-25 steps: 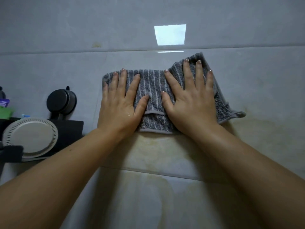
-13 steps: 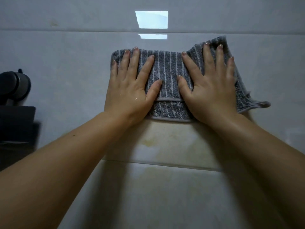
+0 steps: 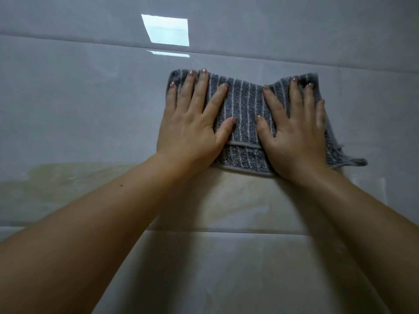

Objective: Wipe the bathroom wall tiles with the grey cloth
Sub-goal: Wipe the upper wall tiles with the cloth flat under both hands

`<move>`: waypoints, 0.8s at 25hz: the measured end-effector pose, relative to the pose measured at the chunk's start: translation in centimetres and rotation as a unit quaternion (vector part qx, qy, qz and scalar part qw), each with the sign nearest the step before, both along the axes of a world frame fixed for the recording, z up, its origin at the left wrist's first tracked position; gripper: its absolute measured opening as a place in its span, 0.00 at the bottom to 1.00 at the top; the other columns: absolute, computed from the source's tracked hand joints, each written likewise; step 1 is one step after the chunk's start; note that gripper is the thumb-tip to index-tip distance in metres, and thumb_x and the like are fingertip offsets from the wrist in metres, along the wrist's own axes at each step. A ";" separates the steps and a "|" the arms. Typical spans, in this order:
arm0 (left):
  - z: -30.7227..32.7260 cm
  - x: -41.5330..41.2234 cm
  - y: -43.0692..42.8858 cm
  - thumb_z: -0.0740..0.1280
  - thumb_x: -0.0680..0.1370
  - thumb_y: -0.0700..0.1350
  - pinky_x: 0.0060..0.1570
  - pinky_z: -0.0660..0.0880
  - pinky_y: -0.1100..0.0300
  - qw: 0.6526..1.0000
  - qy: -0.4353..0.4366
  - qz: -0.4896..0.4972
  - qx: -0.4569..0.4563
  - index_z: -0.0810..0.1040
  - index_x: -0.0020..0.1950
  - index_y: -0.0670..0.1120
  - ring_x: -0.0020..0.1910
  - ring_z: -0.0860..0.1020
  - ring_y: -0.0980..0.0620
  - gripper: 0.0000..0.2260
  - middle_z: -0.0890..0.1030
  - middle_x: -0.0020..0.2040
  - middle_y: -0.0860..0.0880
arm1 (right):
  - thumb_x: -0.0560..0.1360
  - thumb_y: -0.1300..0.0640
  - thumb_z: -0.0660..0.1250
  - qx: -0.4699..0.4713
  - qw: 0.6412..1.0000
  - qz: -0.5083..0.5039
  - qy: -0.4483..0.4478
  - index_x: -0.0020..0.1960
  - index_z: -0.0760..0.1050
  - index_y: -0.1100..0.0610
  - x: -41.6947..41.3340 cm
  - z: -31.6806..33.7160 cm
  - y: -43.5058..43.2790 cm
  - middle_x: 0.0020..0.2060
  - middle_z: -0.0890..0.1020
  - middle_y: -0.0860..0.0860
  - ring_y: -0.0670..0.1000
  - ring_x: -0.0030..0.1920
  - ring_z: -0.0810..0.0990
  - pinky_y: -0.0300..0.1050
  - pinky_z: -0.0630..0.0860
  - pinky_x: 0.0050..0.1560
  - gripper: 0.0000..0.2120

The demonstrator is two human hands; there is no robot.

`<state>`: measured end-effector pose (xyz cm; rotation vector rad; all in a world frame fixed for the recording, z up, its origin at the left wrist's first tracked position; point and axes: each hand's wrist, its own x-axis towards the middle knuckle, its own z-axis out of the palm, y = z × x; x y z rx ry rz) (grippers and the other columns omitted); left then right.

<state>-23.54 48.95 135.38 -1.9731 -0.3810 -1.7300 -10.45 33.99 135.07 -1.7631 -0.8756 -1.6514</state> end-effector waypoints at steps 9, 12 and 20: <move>-2.7 3.4 -3.7 0.44 0.81 0.64 0.78 0.42 0.45 0.999 0.023 -0.009 0.031 0.51 0.81 0.54 0.81 0.46 0.45 0.30 0.49 0.82 0.45 | 0.77 0.37 0.44 0.044 0.998 -0.013 0.042 0.78 0.51 0.41 3.1 -3.3 -3.5 0.79 0.48 0.56 0.58 0.78 0.43 0.59 0.40 0.76 0.29; -4.1 2.2 -2.3 0.45 0.81 0.64 0.78 0.44 0.46 0.998 0.032 -0.006 0.054 0.54 0.81 0.54 0.81 0.49 0.46 0.30 0.52 0.82 0.45 | 0.77 0.39 0.44 0.064 0.996 -0.024 0.060 0.78 0.51 0.44 1.8 -5.6 -1.9 0.79 0.47 0.58 0.61 0.78 0.43 0.62 0.41 0.75 0.30; -6.1 -5.6 6.2 0.49 0.81 0.64 0.78 0.48 0.46 0.998 0.032 0.007 0.061 0.57 0.80 0.54 0.80 0.52 0.46 0.30 0.55 0.81 0.45 | 0.77 0.41 0.47 0.065 0.997 -0.010 0.032 0.78 0.56 0.49 -5.9 -7.7 6.3 0.78 0.50 0.62 0.65 0.77 0.46 0.66 0.43 0.74 0.30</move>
